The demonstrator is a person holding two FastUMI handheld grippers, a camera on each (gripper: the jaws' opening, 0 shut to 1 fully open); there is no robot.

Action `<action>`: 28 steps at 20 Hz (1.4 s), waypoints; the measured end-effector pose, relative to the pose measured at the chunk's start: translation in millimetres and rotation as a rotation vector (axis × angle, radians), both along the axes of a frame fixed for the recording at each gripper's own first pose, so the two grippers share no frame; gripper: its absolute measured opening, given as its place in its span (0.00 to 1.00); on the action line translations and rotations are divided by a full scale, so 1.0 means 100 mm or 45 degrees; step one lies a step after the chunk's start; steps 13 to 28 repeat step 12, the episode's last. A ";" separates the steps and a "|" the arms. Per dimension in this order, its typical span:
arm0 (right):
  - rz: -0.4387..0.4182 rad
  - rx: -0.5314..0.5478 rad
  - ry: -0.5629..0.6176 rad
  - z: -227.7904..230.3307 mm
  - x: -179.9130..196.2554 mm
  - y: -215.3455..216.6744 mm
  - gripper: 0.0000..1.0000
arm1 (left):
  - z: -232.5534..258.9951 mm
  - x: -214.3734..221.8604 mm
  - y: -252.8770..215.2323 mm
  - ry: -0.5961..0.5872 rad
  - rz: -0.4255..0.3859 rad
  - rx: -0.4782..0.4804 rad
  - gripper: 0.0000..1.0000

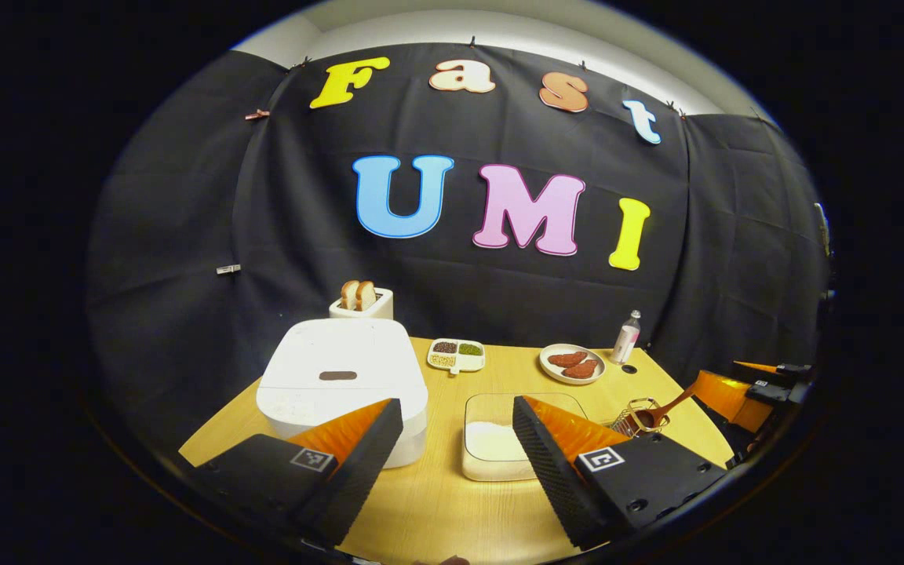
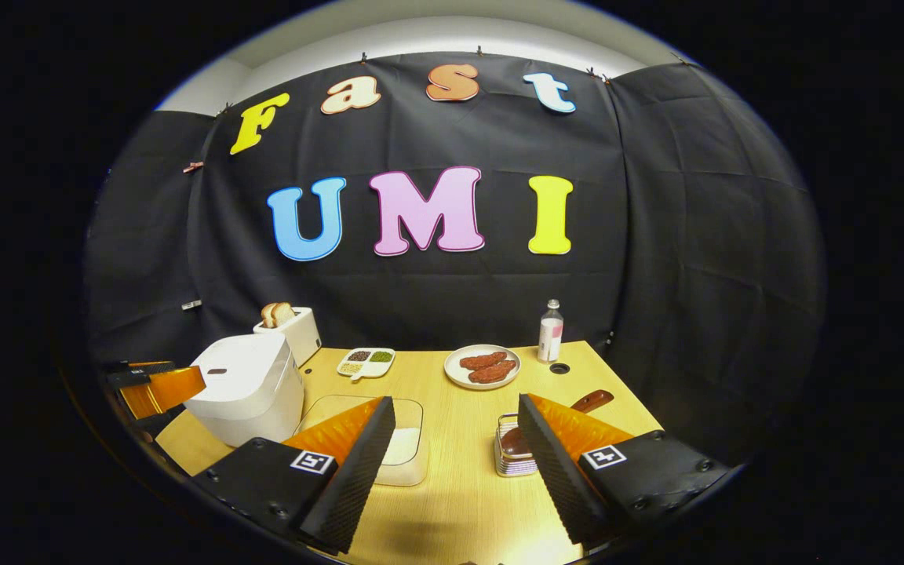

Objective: Close the left gripper, press the button to open the rice cooker; take a wooden spoon from the chopstick holder with the right hand, scoop a spoonful of rice and pour it into the rice cooker, then put the wooden spoon back into the chopstick holder.

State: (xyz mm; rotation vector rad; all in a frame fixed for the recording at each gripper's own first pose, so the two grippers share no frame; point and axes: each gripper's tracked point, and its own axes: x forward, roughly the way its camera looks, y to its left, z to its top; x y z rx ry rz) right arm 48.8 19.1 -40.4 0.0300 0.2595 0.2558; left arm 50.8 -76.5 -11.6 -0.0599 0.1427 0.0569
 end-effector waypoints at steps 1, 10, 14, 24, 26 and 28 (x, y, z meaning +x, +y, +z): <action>0.011 -0.006 0.007 -0.03 -0.02 0.03 0.99 | -0.01 0.00 0.00 0.002 0.003 -0.007 0.97; 0.063 0.013 0.084 -0.16 -0.13 0.15 0.99 | -0.09 -0.06 0.02 0.032 0.003 -0.008 0.95; 0.071 0.003 0.091 -0.19 -0.15 0.15 0.99 | -0.09 -0.06 0.06 0.028 0.014 -0.001 0.95; 0.071 0.003 0.091 -0.19 -0.15 0.15 0.99 | -0.09 -0.06 0.06 0.028 0.014 -0.001 0.95; 0.071 0.003 0.091 -0.19 -0.15 0.15 0.99 | -0.09 -0.06 0.06 0.028 0.014 -0.001 0.95; 0.071 0.003 0.091 -0.19 -0.15 0.15 0.99 | -0.09 -0.06 0.06 0.028 0.014 -0.001 0.95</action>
